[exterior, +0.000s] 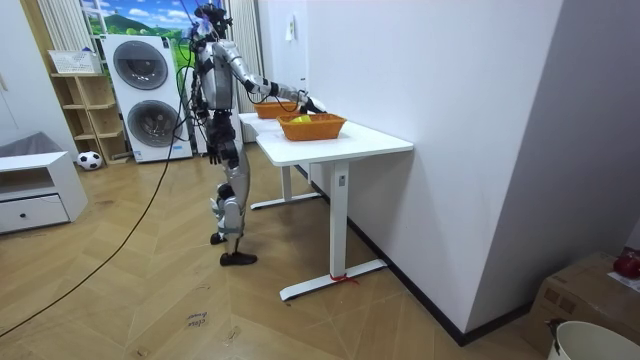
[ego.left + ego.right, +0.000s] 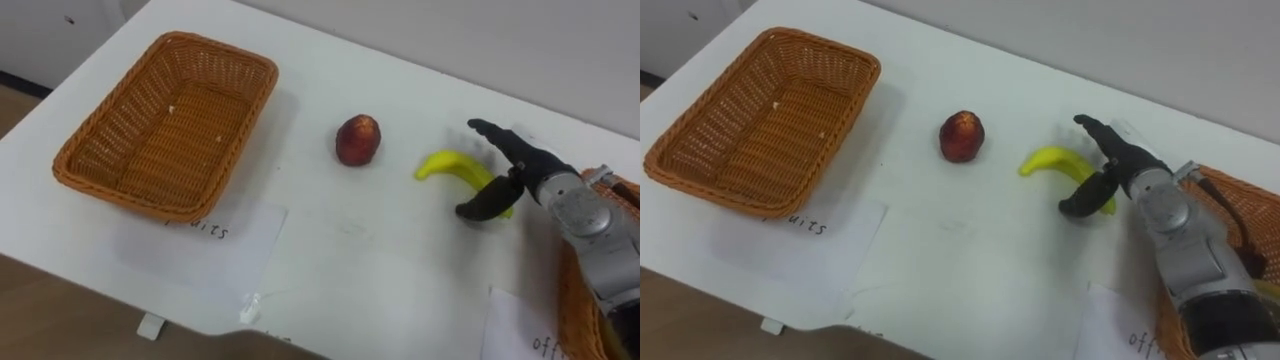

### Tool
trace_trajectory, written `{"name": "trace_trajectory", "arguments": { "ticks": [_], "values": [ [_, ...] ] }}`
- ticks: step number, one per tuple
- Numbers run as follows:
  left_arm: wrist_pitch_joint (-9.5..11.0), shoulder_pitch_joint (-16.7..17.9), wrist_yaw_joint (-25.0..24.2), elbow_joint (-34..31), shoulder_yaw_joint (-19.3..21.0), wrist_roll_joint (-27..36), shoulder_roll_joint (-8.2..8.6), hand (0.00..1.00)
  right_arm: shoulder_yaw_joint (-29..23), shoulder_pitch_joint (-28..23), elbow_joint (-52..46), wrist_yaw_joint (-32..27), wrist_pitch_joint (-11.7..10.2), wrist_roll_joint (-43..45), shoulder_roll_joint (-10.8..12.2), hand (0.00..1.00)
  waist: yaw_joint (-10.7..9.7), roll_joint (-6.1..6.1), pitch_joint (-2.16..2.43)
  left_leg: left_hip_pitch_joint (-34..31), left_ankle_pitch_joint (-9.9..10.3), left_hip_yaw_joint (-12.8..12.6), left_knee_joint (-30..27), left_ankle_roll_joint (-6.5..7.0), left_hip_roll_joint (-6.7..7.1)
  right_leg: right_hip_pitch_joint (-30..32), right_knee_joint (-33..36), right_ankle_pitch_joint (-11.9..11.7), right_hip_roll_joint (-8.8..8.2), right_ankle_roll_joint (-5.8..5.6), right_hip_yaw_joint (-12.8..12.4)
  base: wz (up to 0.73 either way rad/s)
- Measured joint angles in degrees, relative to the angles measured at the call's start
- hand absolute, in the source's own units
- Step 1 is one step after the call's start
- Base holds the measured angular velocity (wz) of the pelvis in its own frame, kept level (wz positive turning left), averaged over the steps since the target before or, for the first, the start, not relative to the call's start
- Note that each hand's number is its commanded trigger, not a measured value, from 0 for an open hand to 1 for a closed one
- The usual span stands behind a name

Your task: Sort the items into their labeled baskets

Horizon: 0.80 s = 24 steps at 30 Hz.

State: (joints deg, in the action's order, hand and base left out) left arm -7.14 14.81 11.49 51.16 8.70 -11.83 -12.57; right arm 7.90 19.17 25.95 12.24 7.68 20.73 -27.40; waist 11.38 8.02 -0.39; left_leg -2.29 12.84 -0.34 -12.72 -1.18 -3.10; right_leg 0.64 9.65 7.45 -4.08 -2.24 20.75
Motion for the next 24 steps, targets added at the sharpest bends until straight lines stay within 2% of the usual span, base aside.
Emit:
{"name": "trace_trajectory", "arguments": {
  "ticks": [7, 19, 24],
  "values": [
    [-0.03, 0.09, 0.00, -0.70, -0.01, 0.00, -0.09, 0.00, 0.00, 0.01, -0.02, 0.03, 1.18, 0.13, 0.00, 0.00, 0.10, 0.01, 0.00, -0.06, -0.01, -0.03, 0.00, 0.00, 0.01, 0.02, 0.04, 0.00, -0.01, 0.00, 0.00, 0.00],
    [-0.01, 0.04, 0.00, -0.98, 0.00, 0.02, -0.31, 0.00, 0.11, 0.01, -0.32, 0.56, 1.19, 0.13, 0.01, 0.00, 0.46, 0.07, 0.02, -0.03, -0.02, -0.01, -0.01, -0.02, 0.00, 0.05, 0.07, 0.00, 0.00, 0.00, -0.02, 0.00],
    [0.22, -0.03, 0.00, -0.90, -0.02, 0.03, -0.31, 0.00, 0.46, 0.02, -0.32, 0.71, 1.10, 0.12, 0.00, 0.00, 1.20, 0.15, -0.02, 0.12, -0.03, 0.01, 0.01, -0.03, -0.01, -0.04, 0.05, 0.00, 0.04, 0.00, -0.15, 0.00]
  ]
}}
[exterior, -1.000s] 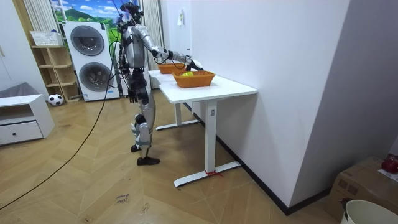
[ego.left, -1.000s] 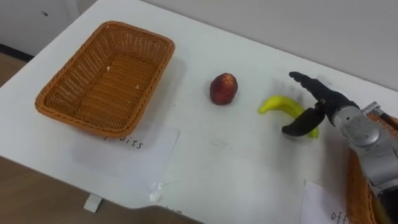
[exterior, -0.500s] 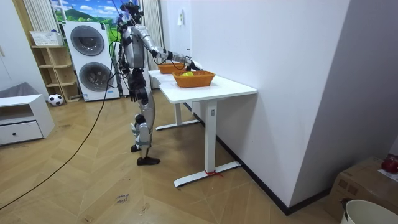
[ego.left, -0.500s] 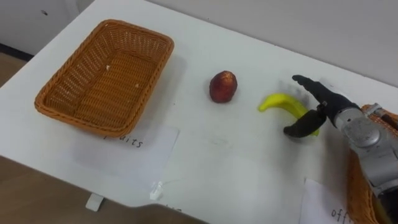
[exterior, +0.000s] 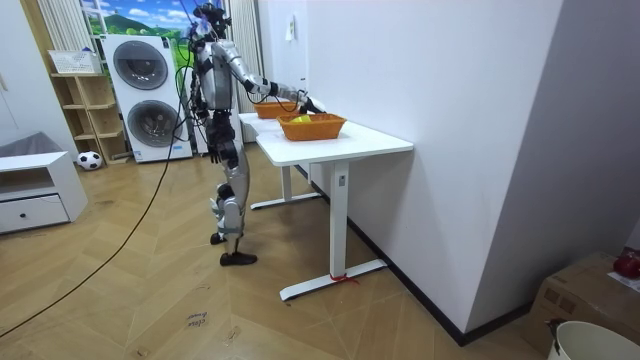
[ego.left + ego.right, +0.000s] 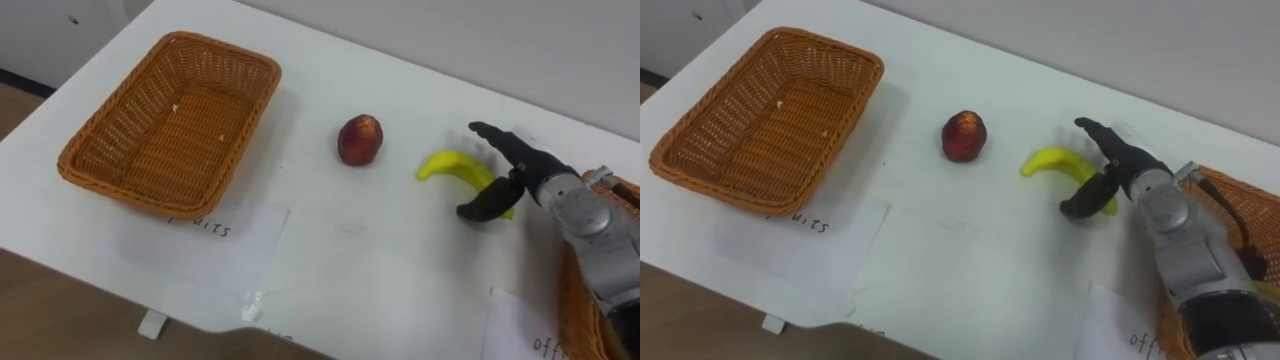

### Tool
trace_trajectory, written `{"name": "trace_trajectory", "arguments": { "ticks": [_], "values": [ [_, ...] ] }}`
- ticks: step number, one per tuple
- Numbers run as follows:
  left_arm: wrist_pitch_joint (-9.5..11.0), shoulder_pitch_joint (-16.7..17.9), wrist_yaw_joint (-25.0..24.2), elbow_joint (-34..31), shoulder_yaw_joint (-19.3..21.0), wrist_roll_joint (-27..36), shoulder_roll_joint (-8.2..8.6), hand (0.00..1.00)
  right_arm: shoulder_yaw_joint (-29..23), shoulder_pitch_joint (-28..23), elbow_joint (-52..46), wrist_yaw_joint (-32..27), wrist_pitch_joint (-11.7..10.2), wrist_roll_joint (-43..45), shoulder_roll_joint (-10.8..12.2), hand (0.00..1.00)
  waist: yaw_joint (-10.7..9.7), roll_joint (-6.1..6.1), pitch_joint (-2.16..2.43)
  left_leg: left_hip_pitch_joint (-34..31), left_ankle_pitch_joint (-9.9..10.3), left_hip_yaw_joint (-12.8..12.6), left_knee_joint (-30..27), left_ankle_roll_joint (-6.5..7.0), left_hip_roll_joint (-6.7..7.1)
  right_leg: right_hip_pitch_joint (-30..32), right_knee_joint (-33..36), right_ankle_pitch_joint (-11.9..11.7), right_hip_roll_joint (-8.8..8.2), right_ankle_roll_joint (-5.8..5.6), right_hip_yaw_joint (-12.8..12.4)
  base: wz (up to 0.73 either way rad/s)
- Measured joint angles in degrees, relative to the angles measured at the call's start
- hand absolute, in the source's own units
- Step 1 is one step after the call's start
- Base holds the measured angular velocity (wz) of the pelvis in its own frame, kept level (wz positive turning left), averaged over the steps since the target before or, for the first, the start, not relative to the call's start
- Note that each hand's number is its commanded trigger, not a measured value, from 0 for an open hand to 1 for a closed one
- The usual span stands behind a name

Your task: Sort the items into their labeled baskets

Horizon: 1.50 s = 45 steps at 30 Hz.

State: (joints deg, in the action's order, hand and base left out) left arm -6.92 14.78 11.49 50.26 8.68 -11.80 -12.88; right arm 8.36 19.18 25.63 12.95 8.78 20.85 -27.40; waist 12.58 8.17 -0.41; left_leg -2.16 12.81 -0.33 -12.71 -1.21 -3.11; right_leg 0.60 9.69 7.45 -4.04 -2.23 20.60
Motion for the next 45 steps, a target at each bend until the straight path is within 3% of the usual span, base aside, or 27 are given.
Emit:
{"name": "trace_trajectory", "arguments": {
  "ticks": [7, 15, 25, 26, 27, 28, 35, 37, 45],
  "values": [
    [0.62, -0.25, 0.00, 2.38, -1.00, 0.00, -0.56, 0.00, 1.19, 0.00, -0.37, 2.31, 0.00, -0.13, -0.21, 0.00, 0.36, 0.61, -0.32, -0.02, -0.09, 0.43, -0.03, -0.06, 0.00, -0.08, -0.01, -0.01, 0.02, 0.01, 0.09, 0.00],
    [0.71, -0.64, 0.02, 3.46, -3.31, -0.10, -1.60, 0.00, 1.72, 0.00, -1.22, 5.68, 0.01, -0.08, -0.59, 0.00, 0.32, 0.29, -0.59, -0.13, -0.09, 0.41, 0.09, -0.08, -0.02, -0.20, -0.01, -0.01, 0.10, 0.02, 0.28, 0.00],
    [1.02, -1.53, -1.94, 4.73, -3.18, -0.11, -1.95, 0.00, 1.72, 0.00, -1.48, 9.35, 0.02, 0.00, -1.13, 0.00, 0.39, 0.61, -0.36, 0.17, -0.10, 0.43, 0.06, -0.08, -0.02, -0.34, -0.05, -0.01, 0.10, 0.02, 0.59, 0.00],
    [1.02, -1.66, -2.20, 4.96, -3.18, -0.11, -1.97, 0.00, 1.76, 0.00, -1.47, 9.78, 0.02, 0.00, -1.13, 0.50, 0.41, 0.62, -0.43, 0.43, -0.10, 0.42, 0.07, -0.08, -0.03, -0.49, -0.06, -0.01, 0.09, 0.02, 0.59, 0.00],
    [1.02, -1.66, -2.26, 4.97, -3.18, -0.11, -1.96, 0.00, 1.81, -0.02, -1.45, 9.98, 0.02, 0.01, -1.13, 0.64, 0.41, 0.53, -0.50, 0.50, -0.10, 0.42, 0.07, -0.08, -0.03, -0.57, -0.07, -0.01, 0.10, 0.02, 0.59, 0.00],
    [1.02, -1.71, -2.37, 4.88, -3.16, -0.11, -1.96, 0.00, 1.94, -0.02, -1.42, 10.22, 0.02, 0.02, -1.13, 1.00, 0.49, 0.59, -0.58, 0.63, -0.10, 0.43, 0.07, -0.08, -0.04, -0.70, -0.06, -0.01, 0.10, 0.02, 0.59, 0.00],
    [1.02, -2.10, -3.35, 4.91, -3.15, -0.12, -2.18, 0.00, 2.16, 0.40, -1.49, 10.03, 0.02, 0.24, -1.37, 1.00, 0.62, 0.87, -0.49, 1.18, -0.10, 0.54, 0.03, -0.08, -0.04, -1.36, -0.06, -0.01, 0.09, 0.02, 0.64, 0.00],
    [1.02, -2.15, -3.35, 4.91, -3.20, -0.09, -2.22, 0.00, 2.32, 0.48, -1.47, 10.21, 0.02, -0.11, -1.37, 1.00, 0.55, 0.80, -0.67, 1.52, -0.10, 0.62, 0.05, -0.08, -0.04, -1.81, -0.08, -0.01, 0.11, 0.02, 0.55, 0.00],
    [1.00, -3.30, -3.69, 4.85, -3.09, -0.24, -2.25, 0.00, 3.30, 0.36, -1.48, 12.32, 0.09, 0.11, -1.37, 1.00, 1.90, 1.29, -0.57, 1.40, -0.09, 0.79, 0.18, -0.09, -0.04, -1.79, -0.07, -0.01, 0.21, 0.02, 0.20, 0.01]
  ]
}}
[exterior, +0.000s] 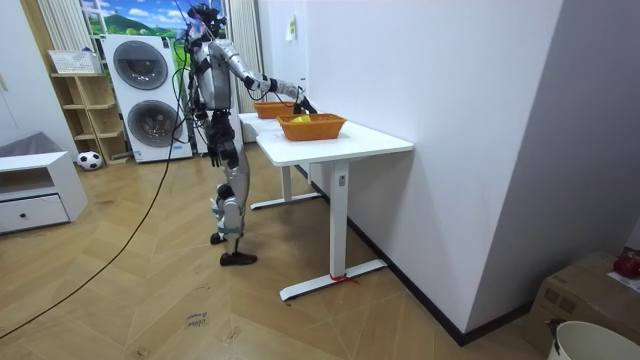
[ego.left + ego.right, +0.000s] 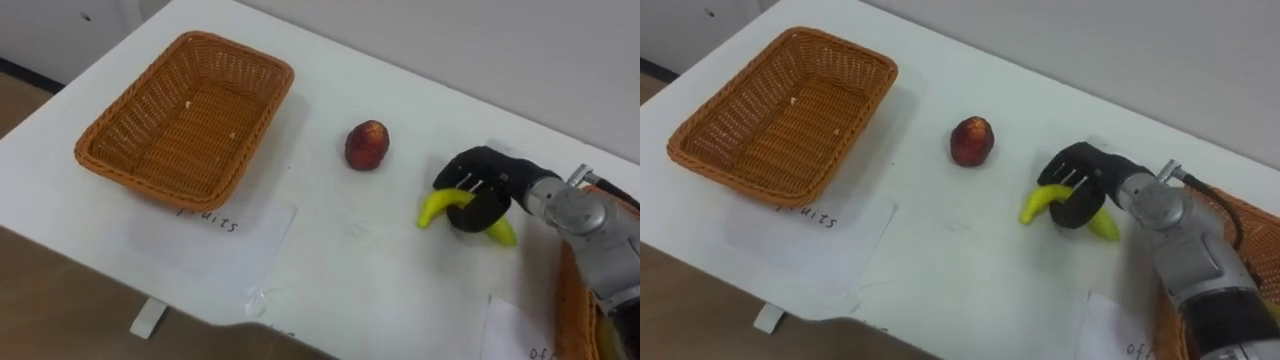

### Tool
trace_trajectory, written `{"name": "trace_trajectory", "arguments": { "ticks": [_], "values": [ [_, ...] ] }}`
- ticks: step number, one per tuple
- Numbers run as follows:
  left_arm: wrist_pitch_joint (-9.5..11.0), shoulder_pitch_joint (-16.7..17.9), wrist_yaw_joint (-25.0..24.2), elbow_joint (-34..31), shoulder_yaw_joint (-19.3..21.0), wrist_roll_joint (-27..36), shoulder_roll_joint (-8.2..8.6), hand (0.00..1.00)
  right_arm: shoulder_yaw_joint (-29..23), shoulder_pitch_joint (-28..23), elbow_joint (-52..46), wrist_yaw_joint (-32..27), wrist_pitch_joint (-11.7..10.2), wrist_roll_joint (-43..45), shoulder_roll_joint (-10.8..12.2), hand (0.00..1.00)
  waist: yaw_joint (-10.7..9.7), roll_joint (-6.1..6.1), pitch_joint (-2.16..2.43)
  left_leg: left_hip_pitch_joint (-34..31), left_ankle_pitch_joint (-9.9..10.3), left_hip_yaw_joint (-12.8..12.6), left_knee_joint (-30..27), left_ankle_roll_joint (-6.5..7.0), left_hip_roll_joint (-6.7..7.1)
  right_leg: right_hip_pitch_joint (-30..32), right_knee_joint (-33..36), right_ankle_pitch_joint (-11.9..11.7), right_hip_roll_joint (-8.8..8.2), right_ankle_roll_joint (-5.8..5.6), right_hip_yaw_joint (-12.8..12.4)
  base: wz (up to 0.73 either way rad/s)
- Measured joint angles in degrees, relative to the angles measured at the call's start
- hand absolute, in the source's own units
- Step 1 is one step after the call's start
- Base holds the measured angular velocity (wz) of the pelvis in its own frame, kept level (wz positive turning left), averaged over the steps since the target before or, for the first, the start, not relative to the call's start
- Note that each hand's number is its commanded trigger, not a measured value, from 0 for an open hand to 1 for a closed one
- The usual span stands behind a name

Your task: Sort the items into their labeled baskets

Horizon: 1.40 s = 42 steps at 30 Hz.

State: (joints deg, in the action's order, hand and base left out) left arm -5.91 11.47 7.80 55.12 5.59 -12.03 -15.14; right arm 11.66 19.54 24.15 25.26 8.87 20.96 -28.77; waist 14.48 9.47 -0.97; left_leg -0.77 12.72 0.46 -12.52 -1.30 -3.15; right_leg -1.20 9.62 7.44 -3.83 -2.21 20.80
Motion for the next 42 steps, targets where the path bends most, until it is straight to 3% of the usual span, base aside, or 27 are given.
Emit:
{"name": "trace_trajectory", "arguments": {
  "ticks": [14, 21, 33, 42],
  "values": [
    [-0.01, -0.33, 0.48, 0.00, 0.15, 0.00, 0.00, 0.00, 0.73, -0.10, -0.13, 2.47, -0.09, -2.67, 0.08, 1.00, 0.07, -0.36, -0.01, 0.40, -0.01, 0.25, -0.20, -0.02, 0.02, -0.74, -0.06, 0.00, 0.00, 0.00, 0.19, 0.00],
    [-0.01, 0.29, 0.66, 0.04, -0.09, 0.07, 0.00, 0.00, 0.71, -0.16, -1.18, 2.36, -0.09, -2.34, 0.07, 1.00, -0.07, -0.66, 0.36, 0.31, -0.02, 0.29, -0.12, -0.03, 0.03, -0.66, -0.05, 0.00, -0.01, 0.00, 0.31, 0.00],
    [-0.02, 0.93, 0.77, 0.05, 0.22, 0.08, 0.02, 0.00, 0.68, -0.38, -10.45, 0.79, -0.15, -3.06, 0.07, 1.00, -0.49, -0.77, 0.69, 0.23, -0.04, 0.31, -0.01, -0.02, 0.03, -0.27, -0.05, 0.00, -0.08, 0.00, 0.44, 0.00],
    [-0.01, 2.66, 0.73, -1.07, 2.75, -0.60, 0.39, 0.00, 0.33, -0.43, -15.81, -0.08, -0.08, -3.12, 0.08, 1.00, -1.25, -0.36, 0.88, 1.52, -0.04, 0.51, 0.42, -0.02, 0.08, -1.77, -0.08, 0.01, -0.10, -0.01, -0.14, 0.02]
  ]
}}
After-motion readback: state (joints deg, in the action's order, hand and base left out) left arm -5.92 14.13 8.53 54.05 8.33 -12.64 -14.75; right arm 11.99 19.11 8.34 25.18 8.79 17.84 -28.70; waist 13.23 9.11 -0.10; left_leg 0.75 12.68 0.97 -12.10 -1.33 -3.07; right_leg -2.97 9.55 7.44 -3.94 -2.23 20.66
